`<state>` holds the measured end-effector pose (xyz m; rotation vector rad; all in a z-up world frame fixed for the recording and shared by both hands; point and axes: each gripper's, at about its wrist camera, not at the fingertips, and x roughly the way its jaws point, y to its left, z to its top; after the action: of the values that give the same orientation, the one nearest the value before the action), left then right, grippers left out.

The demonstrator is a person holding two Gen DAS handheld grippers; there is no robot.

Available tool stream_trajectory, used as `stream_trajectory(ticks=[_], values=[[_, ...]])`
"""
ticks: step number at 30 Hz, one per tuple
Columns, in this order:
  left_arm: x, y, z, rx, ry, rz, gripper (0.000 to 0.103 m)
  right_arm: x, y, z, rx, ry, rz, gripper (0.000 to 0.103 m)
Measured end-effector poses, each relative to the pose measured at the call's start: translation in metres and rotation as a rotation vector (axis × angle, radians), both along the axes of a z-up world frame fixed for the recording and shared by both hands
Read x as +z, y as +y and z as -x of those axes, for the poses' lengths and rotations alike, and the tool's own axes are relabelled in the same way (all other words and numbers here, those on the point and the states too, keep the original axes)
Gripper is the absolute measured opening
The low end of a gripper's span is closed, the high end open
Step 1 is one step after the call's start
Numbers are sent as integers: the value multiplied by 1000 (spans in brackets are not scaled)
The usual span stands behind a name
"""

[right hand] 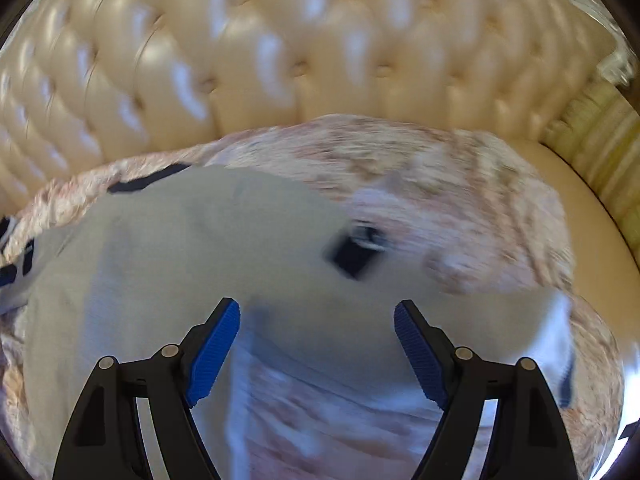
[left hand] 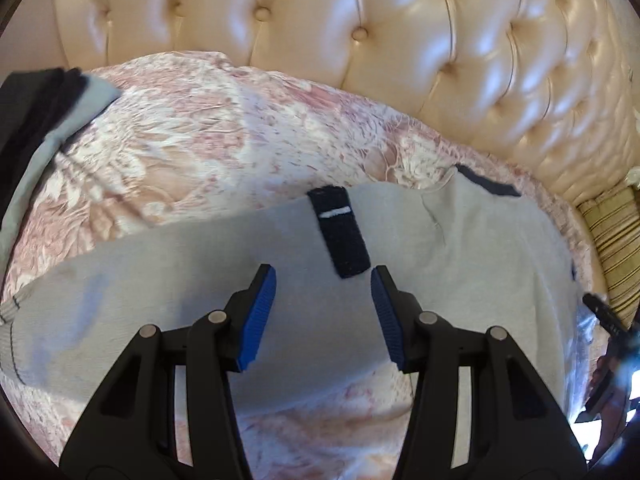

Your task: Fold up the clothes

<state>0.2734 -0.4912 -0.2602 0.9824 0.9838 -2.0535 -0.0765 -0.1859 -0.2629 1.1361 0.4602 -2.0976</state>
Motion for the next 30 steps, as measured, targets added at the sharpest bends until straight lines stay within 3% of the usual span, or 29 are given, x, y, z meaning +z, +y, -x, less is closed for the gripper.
stream_trajectory(ticks=[5, 9, 13, 18, 19, 20, 24, 30], values=[[19, 19, -5, -28, 48, 26, 53, 29, 93, 52, -153, -20, 113, 81], [33, 37, -12, -32, 90, 21, 53, 23, 188, 94, -303, -184, 321, 83], [48, 49, -14, -51, 102, 34, 53, -6, 239, 113, -392, -330, 391, 83], [64, 53, -15, -57, 111, 55, 53, -32, 247, 122, -387, -475, 416, 80], [67, 53, -16, -55, 114, 60, 53, -35, 245, 123, -390, -487, 406, 76], [69, 53, -16, -52, 117, 63, 53, -36, 242, 122, -377, -491, 398, 64], [74, 51, -18, -38, 125, 67, 53, -44, 234, 122, -362, -508, 372, 49], [72, 49, -25, -25, 122, 63, 53, -51, 250, 124, -448, -493, 355, 51]])
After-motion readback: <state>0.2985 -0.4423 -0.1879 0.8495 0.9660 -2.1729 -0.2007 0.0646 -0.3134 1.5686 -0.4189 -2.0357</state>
